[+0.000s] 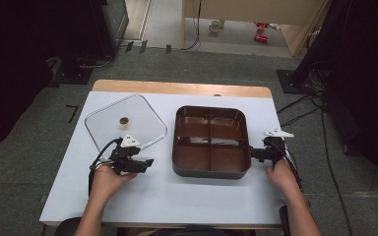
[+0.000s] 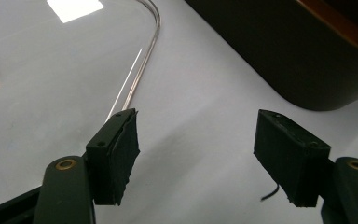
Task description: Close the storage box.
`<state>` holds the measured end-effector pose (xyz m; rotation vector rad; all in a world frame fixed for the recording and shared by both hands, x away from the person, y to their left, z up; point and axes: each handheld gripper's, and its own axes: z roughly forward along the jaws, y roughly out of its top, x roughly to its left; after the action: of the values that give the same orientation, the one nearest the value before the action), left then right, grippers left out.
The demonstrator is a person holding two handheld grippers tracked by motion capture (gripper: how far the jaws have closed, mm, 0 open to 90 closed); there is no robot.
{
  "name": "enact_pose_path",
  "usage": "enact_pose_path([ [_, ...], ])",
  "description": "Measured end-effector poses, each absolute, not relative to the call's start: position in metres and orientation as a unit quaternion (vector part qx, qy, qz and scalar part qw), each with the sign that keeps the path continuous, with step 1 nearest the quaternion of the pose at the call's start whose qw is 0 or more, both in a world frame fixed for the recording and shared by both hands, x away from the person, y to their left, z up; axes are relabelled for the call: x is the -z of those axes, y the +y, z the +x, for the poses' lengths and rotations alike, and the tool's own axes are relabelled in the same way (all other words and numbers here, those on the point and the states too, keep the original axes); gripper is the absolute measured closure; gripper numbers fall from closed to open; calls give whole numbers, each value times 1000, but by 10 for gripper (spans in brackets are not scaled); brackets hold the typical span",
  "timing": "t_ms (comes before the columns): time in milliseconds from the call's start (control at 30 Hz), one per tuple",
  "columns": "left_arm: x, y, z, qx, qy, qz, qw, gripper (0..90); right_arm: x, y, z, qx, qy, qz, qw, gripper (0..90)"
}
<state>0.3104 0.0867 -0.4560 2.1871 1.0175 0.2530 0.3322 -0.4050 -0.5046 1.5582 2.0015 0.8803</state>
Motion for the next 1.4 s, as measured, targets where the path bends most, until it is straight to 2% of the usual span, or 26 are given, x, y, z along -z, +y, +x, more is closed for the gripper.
enact_pose_path([
  [433,447,89,324,-92,393,841,362,290,505,-405,332,-319,726,566,227,87],
  [600,447,90,335,-74,394,840,365,251,505,-405,332,-319,726,565,227,87],
  [800,443,95,343,-77,391,842,365,257,505,-405,332,-319,726,565,227,87],
  [967,439,105,350,-85,399,835,368,223,505,-405,332,-319,726,565,226,88],
  [1400,427,113,372,-83,397,835,370,255,505,-405,332,-319,726,565,227,88],
])
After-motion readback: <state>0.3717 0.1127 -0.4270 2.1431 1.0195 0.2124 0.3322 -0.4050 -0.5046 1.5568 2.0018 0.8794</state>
